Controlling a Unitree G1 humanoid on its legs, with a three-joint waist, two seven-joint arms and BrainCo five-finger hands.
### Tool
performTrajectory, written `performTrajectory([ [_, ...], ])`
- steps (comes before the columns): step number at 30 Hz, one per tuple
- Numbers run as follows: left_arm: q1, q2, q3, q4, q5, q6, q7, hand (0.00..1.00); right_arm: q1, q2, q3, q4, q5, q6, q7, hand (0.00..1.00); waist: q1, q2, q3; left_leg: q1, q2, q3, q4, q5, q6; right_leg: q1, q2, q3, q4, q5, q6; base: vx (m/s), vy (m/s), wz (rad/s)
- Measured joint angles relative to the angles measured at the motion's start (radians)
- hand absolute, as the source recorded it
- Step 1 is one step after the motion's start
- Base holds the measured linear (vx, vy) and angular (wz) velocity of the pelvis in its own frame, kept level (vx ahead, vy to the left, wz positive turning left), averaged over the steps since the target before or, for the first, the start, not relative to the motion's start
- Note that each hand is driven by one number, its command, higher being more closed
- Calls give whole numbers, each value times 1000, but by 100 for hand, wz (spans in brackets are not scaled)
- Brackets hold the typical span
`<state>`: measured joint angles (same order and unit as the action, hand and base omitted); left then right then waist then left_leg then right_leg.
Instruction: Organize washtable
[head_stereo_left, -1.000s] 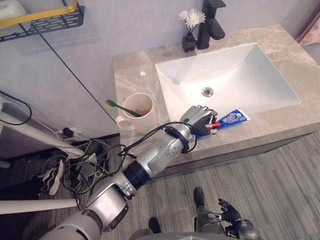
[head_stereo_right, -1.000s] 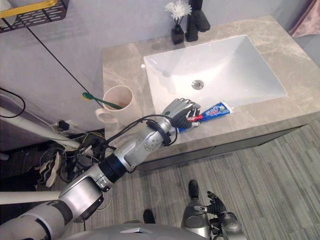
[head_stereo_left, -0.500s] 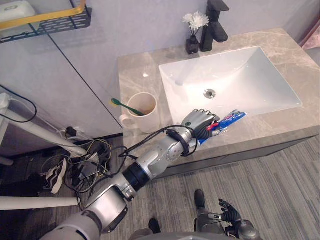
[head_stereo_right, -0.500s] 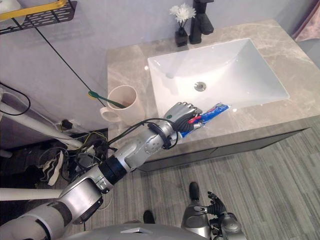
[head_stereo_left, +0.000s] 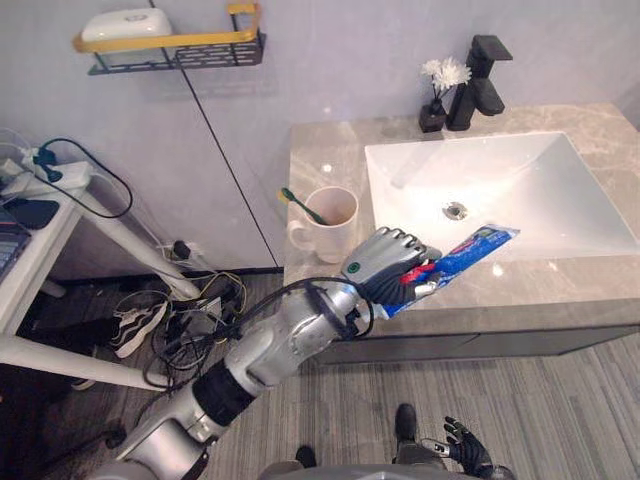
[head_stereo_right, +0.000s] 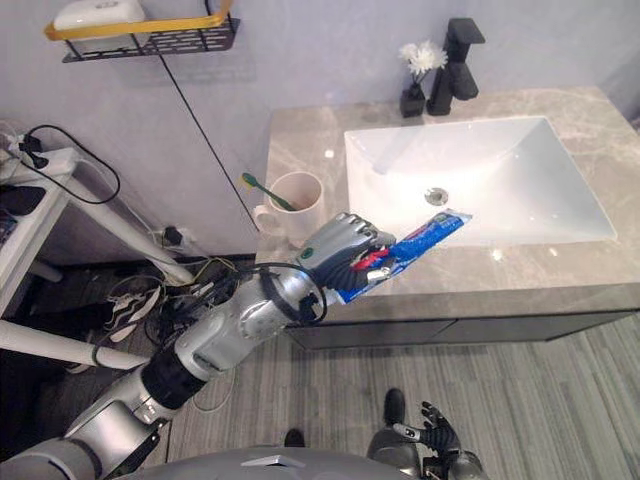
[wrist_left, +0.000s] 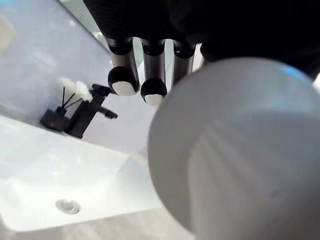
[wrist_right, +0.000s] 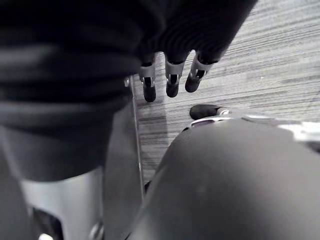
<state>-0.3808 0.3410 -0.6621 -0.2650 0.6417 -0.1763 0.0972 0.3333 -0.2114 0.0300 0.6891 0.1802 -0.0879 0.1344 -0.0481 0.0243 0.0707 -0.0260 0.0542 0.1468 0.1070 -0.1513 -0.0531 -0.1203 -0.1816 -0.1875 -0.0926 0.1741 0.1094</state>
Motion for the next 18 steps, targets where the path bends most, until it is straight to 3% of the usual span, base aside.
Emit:
performTrajectory([
  [6, 126, 42, 41, -138, -8, -56, -2, 100, 187, -5, -5, -303, 93, -14, 113, 0, 4, -34, -19, 0, 0, 35, 9, -17, 9, -7, 3, 33, 0, -7, 5, -64, 13, -19],
  [11, 220, 102, 98, -313, -48, -106, -25, 100, 318, -60, -100, -650, 286, -15, 244, 0, 5, -42, -40, 4, 2, 39, 8, -19, 7, -8, 7, 36, 1, -10, 3, 3, -3, -3],
  [16, 302, 140, 128, -458, -95, -126, -43, 100, 315, -66, -156, -900, 432, -12, 285, 0, 11, -52, -62, 13, 3, 34, 5, -19, 7, 1, 9, 32, 1, -8, 3, 50, 1, 3],
  [18, 314, 148, 131, -503, -115, -147, -46, 100, 294, -66, -166, -1012, 470, -12, 301, 0, 30, -63, -71, 15, 3, 31, 5, -19, 7, 3, 9, 27, 1, -8, 3, 48, 1, 5],
])
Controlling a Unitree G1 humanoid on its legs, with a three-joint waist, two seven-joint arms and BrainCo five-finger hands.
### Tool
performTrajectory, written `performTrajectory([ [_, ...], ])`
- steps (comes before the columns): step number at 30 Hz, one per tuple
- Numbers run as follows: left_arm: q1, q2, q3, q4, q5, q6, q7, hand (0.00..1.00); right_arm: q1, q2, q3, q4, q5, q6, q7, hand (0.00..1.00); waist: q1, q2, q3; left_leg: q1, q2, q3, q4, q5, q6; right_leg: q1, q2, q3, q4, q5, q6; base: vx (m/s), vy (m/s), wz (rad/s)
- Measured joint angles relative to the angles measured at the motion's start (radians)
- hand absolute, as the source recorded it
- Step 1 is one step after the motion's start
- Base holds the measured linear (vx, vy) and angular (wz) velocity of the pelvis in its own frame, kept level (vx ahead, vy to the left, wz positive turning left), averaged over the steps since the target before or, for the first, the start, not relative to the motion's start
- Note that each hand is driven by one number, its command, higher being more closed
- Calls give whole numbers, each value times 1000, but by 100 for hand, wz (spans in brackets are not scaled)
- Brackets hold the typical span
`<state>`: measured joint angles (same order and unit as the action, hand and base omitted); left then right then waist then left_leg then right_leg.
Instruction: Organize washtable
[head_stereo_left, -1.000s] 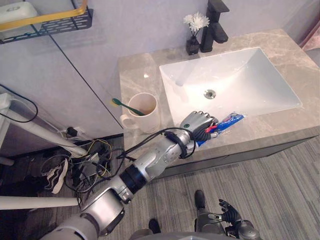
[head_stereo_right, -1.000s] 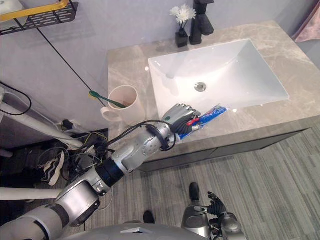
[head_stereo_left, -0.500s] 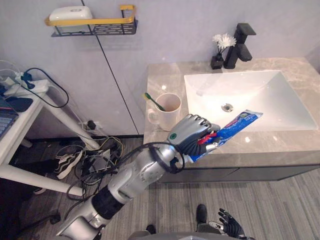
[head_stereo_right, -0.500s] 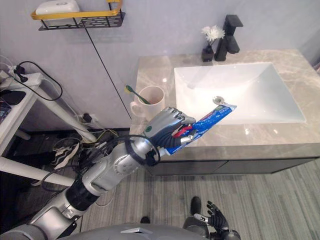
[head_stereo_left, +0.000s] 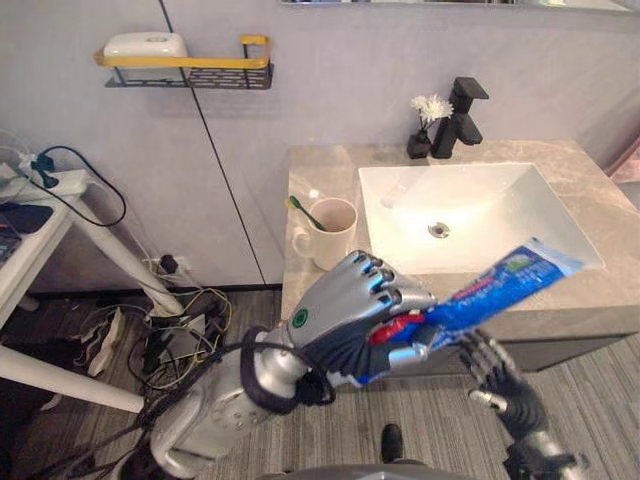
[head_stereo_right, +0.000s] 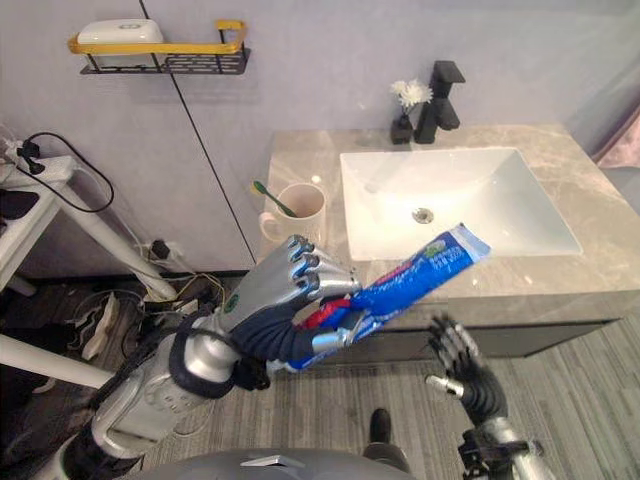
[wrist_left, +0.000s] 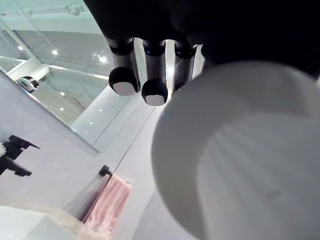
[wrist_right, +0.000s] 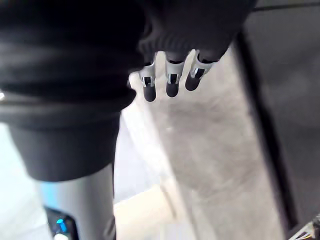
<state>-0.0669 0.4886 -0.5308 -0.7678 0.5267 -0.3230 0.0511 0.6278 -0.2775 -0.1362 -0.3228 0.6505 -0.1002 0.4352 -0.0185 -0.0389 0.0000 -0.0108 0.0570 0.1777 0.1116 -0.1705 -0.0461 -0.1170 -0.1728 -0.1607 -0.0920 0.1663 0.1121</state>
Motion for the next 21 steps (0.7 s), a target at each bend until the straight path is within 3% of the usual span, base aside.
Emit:
performTrajectory([
  [5, 1, -2, 12, -16, -1, -4, 1, 100, -138, 7, 19, -112, 99, -7, -24, 0, 10, -17, -15, 1, -2, -27, -1, 0, 0, 17, -3, -24, 0, -8, -3, 22, -2, 16],
  [13, 34, -60, 105, 25, 10, 1, 49, 100, -266, 7, 121, -181, 200, -9, -64, 0, 32, -10, -29, 1, -2, -76, 0, 0, 0, 50, -5, -72, 0, -21, -7, 14, -7, 17],
  [21, 33, -137, 147, 185, 116, 61, 119, 100, -339, 4, 195, -189, 284, -9, -93, 0, 46, -13, -35, 0, -1, -89, -2, 1, 0, 60, -4, -86, 0, -28, -9, -2, -5, 6],
])
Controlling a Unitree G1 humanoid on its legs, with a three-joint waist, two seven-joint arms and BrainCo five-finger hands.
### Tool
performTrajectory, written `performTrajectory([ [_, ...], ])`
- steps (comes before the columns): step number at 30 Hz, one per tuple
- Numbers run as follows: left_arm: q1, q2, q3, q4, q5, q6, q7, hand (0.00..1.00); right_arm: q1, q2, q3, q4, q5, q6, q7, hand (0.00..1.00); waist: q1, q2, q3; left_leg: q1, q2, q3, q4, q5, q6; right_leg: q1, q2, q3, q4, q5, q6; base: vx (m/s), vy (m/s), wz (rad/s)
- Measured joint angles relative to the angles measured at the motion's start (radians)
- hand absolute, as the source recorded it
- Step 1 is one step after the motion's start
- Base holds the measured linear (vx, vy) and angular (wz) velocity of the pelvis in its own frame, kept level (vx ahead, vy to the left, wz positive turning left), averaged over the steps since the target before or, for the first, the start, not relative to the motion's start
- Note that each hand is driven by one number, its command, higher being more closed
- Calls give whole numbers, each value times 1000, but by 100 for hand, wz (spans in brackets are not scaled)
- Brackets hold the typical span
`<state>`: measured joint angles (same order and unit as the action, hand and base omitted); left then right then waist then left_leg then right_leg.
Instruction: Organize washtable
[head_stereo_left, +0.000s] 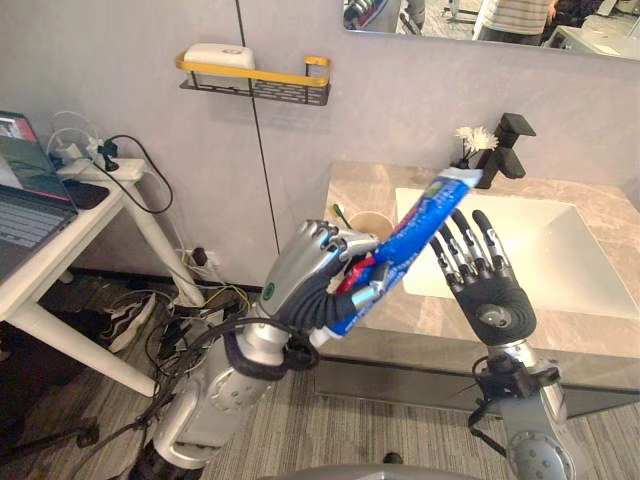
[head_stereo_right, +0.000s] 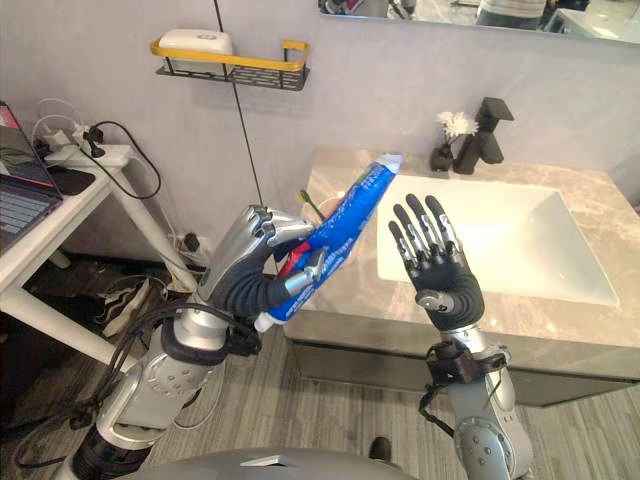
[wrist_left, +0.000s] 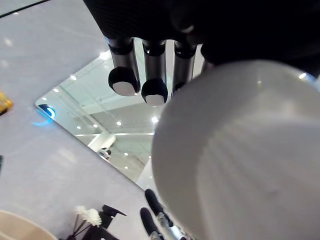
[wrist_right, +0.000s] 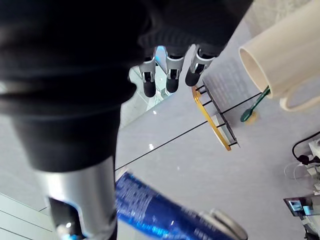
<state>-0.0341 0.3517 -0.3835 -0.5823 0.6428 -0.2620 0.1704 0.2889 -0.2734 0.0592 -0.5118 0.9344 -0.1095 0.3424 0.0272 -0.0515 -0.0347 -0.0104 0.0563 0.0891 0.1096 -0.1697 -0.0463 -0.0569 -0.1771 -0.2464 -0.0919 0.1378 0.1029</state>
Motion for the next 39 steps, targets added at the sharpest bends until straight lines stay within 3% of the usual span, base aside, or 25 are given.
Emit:
performTrajectory([
  [13, -47, -65, -72, 158, 12, 17, 5, 100, -148, 11, 110, 5, 108, -19, -60, 0, 8, -3, -13, 4, 0, -13, 2, 1, 0, 8, 0, -14, 0, -1, -1, 1, 0, 2],
  [26, -47, -56, -156, 188, 10, 13, 19, 100, -155, 16, 180, 40, 186, -64, -67, 0, 10, -8, -41, 4, 1, -43, -30, 25, -6, 17, 0, -43, 0, -8, -4, -13, -8, 7],
  [39, -33, -32, -111, 137, 11, 12, 41, 100, -147, 16, 172, 51, 183, -63, -69, 0, 10, -20, -50, 18, 2, -39, -33, 27, -6, 22, 0, -39, 0, -8, -4, 1, 0, 0],
])
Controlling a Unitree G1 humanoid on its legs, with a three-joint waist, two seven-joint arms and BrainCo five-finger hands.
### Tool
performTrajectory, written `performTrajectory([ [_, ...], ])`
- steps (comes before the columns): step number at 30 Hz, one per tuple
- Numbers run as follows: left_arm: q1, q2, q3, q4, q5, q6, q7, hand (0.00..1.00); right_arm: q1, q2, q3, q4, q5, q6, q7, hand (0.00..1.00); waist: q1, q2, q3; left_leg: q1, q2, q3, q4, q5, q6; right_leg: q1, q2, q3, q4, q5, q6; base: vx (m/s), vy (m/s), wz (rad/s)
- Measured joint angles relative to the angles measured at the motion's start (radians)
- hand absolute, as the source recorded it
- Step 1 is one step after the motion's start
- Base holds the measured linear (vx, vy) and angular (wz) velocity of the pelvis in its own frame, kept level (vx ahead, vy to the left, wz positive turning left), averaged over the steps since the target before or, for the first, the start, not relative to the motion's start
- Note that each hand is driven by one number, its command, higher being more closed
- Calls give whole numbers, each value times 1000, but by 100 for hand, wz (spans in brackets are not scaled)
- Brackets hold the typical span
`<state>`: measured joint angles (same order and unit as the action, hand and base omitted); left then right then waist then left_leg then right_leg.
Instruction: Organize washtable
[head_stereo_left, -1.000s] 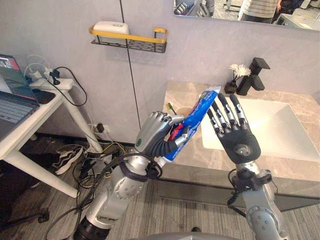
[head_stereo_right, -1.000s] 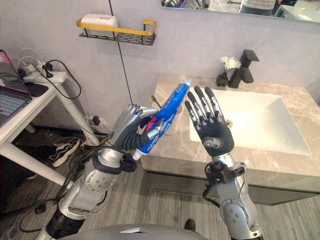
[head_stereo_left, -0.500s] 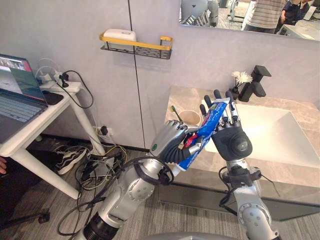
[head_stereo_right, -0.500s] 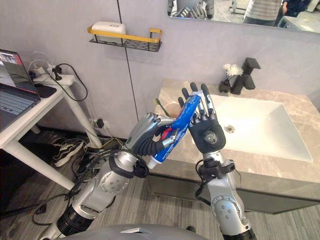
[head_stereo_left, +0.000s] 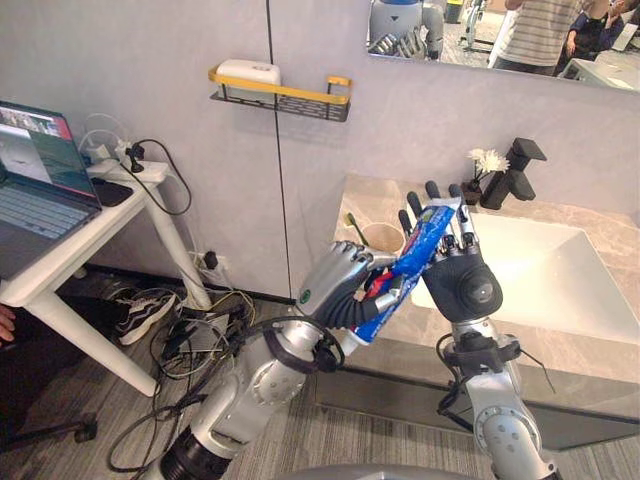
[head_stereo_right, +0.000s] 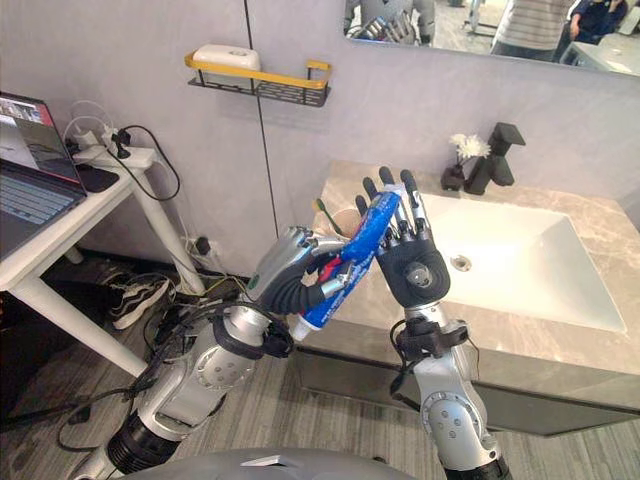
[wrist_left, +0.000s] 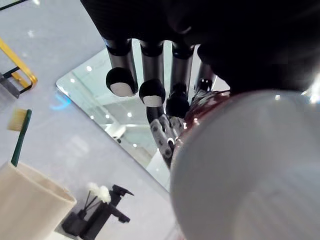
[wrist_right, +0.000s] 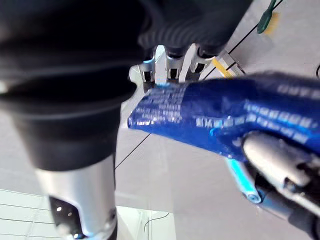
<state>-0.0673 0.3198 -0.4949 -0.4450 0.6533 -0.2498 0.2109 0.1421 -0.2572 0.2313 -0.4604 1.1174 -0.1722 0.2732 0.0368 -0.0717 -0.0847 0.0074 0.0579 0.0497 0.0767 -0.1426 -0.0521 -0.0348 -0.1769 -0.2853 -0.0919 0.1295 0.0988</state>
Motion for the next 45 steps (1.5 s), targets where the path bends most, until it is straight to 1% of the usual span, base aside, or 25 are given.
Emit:
performTrajectory([
  [3, 40, -2, 85, -33, 0, -2, 25, 100, 23, 0, -49, 4, -1, 0, -2, 0, -2, 0, 0, 1, 0, 3, -2, 0, 0, 0, 0, 1, 0, -1, 1, 0, 0, 0],
  [5, 59, -2, 111, -33, 0, -1, 34, 100, 29, 1, -70, 4, -1, 0, -3, 0, -1, 0, 1, 1, 0, 4, -2, 0, 0, 0, 0, 1, 0, -2, 1, 0, 0, 0],
  [10, 78, -3, 123, -39, 0, 1, 39, 100, 30, 7, -76, 34, -2, 3, -3, 0, 0, 1, 1, 1, 0, 5, -3, 0, 0, 0, 0, 1, 0, -3, 2, 0, 0, 0],
  [14, 78, -6, 124, -78, 0, 0, 39, 100, 31, 30, -76, 38, -2, 9, -3, 0, -1, 5, 5, 2, 0, 5, -4, 0, 0, -1, 0, 1, 0, -4, 3, 0, 0, 0],
  [18, 78, -17, 120, -88, 0, 0, 39, 100, 30, 32, -58, 46, -1, 11, -3, 0, 0, 7, 10, 2, 0, 5, -4, 0, 0, 0, 0, 1, 0, -4, 3, 0, 0, 0],
  [20, 77, -21, 106, -88, 0, 0, 36, 100, 26, 32, -32, 70, 0, 12, -3, 0, 0, 9, 13, 2, 0, 5, -4, 0, 0, 0, 0, 1, 0, -4, 3, 0, 0, 0],
  [23, 74, -24, 66, -88, 0, -1, 33, 100, 22, 31, -4, 73, 1, 31, -2, 0, 2, 12, 15, 2, 0, 4, -5, 0, 0, 0, 0, 0, 0, -4, 3, 0, 0, 0],
  [29, 60, -23, 17, -87, 0, -8, 22, 100, -3, 30, 49, 73, 2, 31, 0, 0, 2, 11, 16, 2, 0, 3, -5, 0, 0, 1, 0, -1, 0, -4, 4, 0, 0, 0],
  [38, 28, 5, -57, -69, 0, -33, 3, 100, -8, 25, 88, 73, 3, 32, 3, 0, 3, 8, 18, 2, 0, 3, -6, 0, 0, 1, 0, -1, 0, -4, 4, 0, 0, 0],
  [43, 28, 14, -74, -69, -2, -36, -5, 100, -9, 11, 87, 72, 3, 31, 4, 0, 2, 5, 21, 2, 0, 3, -6, 0, 0, 1, 0, -1, 0, -4, 4, 0, 0, 0],
  [45, 28, 22, -91, -69, -18, -37, -8, 100, -16, 3, 87, 72, 3, 31, 5, 0, 2, 3, 24, 2, 0, 3, -6, -1, 0, 1, 0, -1, 0, -4, 4, 0, 0, 0],
])
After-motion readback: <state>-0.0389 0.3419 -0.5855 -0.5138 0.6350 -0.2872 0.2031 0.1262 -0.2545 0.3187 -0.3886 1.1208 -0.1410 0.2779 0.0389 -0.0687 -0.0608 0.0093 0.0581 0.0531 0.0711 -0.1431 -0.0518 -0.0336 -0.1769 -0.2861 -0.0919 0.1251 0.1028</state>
